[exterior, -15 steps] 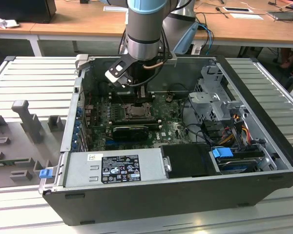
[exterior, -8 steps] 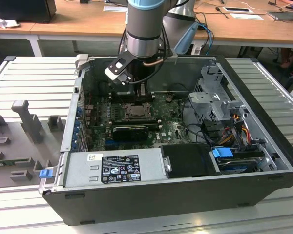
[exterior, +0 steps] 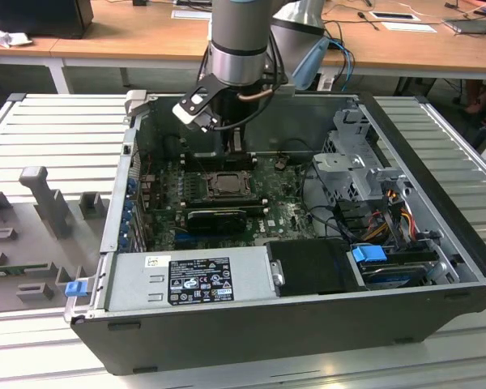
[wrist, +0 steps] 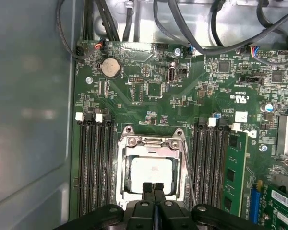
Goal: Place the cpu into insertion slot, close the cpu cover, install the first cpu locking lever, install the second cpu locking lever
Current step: 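Install the first cpu locking lever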
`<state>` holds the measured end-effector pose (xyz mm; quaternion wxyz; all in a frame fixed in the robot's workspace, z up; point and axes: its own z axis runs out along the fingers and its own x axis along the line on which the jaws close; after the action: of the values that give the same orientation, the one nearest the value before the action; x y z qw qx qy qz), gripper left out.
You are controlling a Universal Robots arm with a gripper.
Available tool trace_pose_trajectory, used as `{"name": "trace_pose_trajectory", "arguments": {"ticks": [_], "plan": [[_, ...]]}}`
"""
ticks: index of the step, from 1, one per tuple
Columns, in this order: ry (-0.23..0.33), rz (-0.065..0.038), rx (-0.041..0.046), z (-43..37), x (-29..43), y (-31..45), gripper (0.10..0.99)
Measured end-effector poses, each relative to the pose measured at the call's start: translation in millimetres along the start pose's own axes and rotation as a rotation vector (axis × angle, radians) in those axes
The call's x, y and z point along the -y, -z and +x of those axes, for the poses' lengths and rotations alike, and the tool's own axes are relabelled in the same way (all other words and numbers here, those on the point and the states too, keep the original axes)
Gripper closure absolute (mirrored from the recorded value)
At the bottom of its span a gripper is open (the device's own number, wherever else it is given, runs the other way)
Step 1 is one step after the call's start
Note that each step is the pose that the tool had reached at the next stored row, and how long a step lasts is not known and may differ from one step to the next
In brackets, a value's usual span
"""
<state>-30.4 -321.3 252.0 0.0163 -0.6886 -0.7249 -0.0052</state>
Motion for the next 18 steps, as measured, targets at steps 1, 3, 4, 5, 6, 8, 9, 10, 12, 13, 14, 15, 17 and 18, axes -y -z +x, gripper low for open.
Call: {"name": "trace_pose_trajectory", "arguments": {"ticks": [1,3,4,5,6,8,9,10,12,13,14,15,17,18], "plan": [[0.0,0.0,0.0,0.0,0.0,1.3,0.98],[0.0,0.0,0.0001,0.2,0.1,6.1,0.98],[0.0,0.0,0.0005,0.3,0.2,10.0,0.98],[0.0,0.0,0.0017,0.4,0.3,13.7,0.98],[0.0,0.0,0.0035,0.6,0.4,16.4,0.98],[0.0,0.0,0.0071,0.9,0.6,19.7,0.98],[0.0,-0.001,0.0081,1.0,0.8,21.2,0.98],[0.0,-0.002,0.0095,1.0,1.1,22.3,0.98],[0.001,-0.01,0.0132,1.1,1.8,22.6,0.98],[0.002,-0.019,0.0154,1.1,2.3,22.7,0.98],[0.002,-0.028,0.0159,1.1,2.9,22.6,0.98],[0.003,-0.036,0.0162,1.2,3.6,22.2,0.98],[0.006,-0.036,0.0165,1.2,3.8,22.0,0.98],[0.017,-0.036,0.0163,1.2,3.8,22.0,0.98]]}}
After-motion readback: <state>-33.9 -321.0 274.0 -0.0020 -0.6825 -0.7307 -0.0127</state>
